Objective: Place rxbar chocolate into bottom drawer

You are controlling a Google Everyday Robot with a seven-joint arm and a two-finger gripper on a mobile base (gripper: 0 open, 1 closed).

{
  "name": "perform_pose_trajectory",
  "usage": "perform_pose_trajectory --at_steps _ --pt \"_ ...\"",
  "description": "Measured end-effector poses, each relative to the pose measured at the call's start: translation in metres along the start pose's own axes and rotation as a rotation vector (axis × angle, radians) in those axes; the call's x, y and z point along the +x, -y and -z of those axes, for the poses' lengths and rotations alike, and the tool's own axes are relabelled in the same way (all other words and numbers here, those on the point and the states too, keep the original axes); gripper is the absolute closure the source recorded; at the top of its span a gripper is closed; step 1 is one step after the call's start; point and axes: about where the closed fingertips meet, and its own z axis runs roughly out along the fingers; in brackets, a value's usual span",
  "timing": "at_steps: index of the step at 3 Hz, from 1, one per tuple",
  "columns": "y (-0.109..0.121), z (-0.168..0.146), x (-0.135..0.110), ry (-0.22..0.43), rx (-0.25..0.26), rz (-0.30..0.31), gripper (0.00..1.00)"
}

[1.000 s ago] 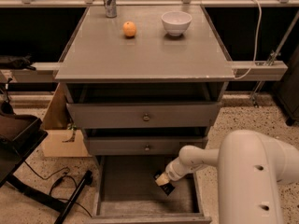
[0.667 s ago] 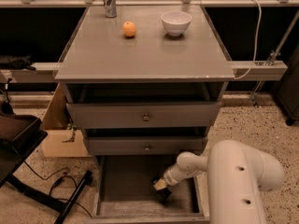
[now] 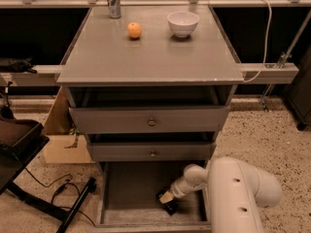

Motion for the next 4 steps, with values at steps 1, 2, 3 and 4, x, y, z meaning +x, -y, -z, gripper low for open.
perform_pose_trajectory --at_steps 1,2,3,4 --pt "0.0 0.0 0.0 0.0 0.0 0.0 0.62" --pt "0.0 -0.0001 0.0 0.0 0.0 0.0 0.31" --pt "-0.0001 0.0 0.0 0.0 0.0 0.0 0.07" --pt "-0.0029 0.006 -0.0022 0.0 0.0 0.0 0.06"
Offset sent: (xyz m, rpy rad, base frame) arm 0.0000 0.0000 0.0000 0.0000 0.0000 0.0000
